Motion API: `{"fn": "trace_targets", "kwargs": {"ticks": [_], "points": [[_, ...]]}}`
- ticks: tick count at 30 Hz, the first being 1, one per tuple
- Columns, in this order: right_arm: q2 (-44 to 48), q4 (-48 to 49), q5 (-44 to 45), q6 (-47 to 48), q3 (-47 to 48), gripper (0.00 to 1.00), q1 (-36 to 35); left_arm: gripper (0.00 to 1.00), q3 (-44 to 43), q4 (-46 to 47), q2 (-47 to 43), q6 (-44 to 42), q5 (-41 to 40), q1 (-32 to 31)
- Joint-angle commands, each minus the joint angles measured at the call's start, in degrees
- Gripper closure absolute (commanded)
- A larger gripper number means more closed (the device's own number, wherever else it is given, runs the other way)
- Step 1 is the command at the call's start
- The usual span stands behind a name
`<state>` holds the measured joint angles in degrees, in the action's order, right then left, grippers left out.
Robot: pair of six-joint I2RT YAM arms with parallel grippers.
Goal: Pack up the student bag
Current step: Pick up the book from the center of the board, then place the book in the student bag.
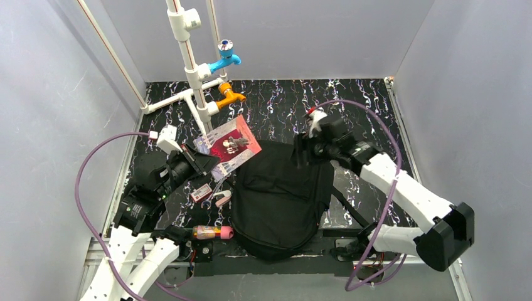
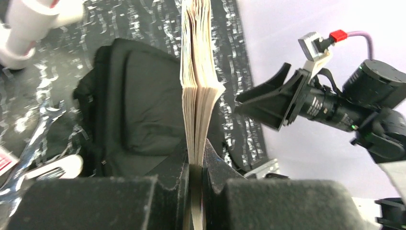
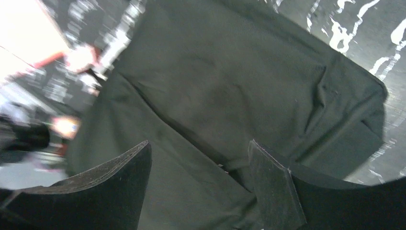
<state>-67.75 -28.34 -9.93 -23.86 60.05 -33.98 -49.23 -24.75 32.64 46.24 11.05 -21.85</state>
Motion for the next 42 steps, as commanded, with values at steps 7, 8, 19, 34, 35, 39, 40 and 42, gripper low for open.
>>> {"fn": "trace_targets", "kwargs": {"ticks": [7,8,19,34,35,39,40,42], "points": [[-16.0,-2.5,32.4,16.6,4.3,0.16,-29.0,1.0,-5.6,-15.0,-2.7,-7.9,-8.6,0.0],[-17.6,-0.9,32.6,16.7,4.4,0.17,-29.5,1.0,-5.9,-15.5,-2.8,-8.0,-8.8,0.0],[-26.3,7.9,54.0,0.1,-0.3,0.31,-21.4,1.0,-4.7,-15.2,-1.3,-6.7,-5.5,0.0],[-14.5,5.5,40.6,12.2,3.1,0.21,-14.1,1.0,-4.9,-14.2,1.4,-7.8,-2.7,-0.1],[-13.9,3.7,41.8,11.2,4.1,0.17,-15.7,1.0,-5.3,-15.0,1.4,-8.3,-3.7,0.0],[-13.7,0.6,47.9,7.4,7.7,0.11,-26.1,1.0,-7.3,-17.5,0.6,-10.0,-8.1,-0.1],[-14.4,0.5,48.4,6.9,8.7,0.1,-28.5,1.0,-7.8,-18.1,0.3,-10.5,-9.1,0.0],[-17.1,1.1,48.6,6.8,10.5,0.1,-33.3,1.0,-8.8,-19.6,-0.3,-11.3,-11.9,-0.1]]}}
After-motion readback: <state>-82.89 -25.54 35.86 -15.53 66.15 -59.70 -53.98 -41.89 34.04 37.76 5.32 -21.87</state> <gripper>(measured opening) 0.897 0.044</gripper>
